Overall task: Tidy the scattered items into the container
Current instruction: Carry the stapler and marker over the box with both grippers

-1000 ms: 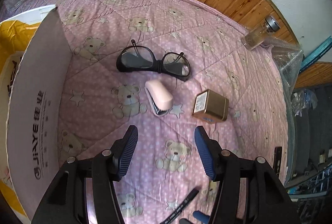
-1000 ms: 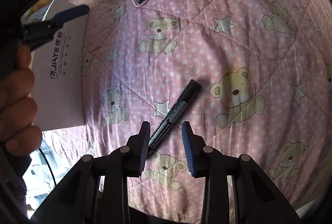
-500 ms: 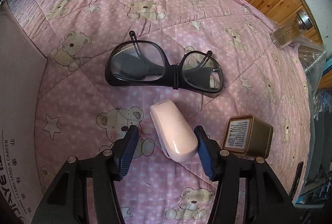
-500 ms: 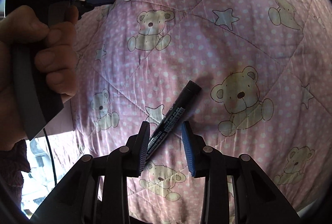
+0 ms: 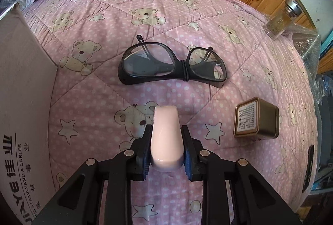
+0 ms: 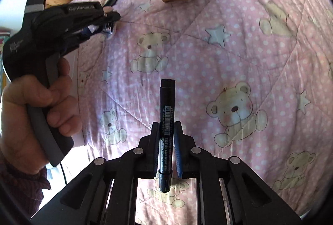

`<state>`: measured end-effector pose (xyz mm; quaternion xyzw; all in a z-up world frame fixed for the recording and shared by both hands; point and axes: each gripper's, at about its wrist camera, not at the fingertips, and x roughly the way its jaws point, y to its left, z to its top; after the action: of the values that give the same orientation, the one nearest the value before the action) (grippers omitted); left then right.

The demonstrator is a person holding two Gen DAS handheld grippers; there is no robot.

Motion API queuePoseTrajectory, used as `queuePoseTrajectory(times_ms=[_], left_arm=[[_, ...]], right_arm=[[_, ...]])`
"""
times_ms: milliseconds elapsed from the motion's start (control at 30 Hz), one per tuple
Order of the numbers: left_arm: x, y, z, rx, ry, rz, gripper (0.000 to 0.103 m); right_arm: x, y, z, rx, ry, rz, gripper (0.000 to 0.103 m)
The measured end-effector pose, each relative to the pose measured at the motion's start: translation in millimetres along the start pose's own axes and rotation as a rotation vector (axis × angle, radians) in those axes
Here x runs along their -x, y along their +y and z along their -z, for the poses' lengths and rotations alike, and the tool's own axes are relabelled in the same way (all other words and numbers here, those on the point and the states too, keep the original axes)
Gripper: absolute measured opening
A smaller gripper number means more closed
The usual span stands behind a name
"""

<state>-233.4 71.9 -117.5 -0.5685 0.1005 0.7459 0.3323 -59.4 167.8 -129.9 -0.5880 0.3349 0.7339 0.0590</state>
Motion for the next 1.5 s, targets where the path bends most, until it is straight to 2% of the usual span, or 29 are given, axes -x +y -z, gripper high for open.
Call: queuePoseTrajectory(times_ms=[167,333,633,933,1500], left_arm=[[19.3,0.7,13.4,0.011,-0.001,0.037,0.027],[37.3,0.1,23.9,0.009,-0.005,0.059,0.027],[78.0,9.3,43.9,0.029,-0.025,0.093,0.027],[125.6,11.5,67.1,0.013,-0.065,0.106,0.027],[198.8,36.8,91.3,0.064,-0.179,0.111,0.027]], right_arm=[[7.3,8.2,-2.1,0.032,-0.018,0.008,0.014],[19.4,2.9,-17.9,0.044,-0.036,0.013,0.014],[27.4,21.1,-19.6,0.073,-0.069,0.01,0.014],[41.5,52.8,-17.6,0.173,-0.096,-0.007,0.014],[79.9,123.1,-7.3,0.402,-0.149,-0.044,0.014]])
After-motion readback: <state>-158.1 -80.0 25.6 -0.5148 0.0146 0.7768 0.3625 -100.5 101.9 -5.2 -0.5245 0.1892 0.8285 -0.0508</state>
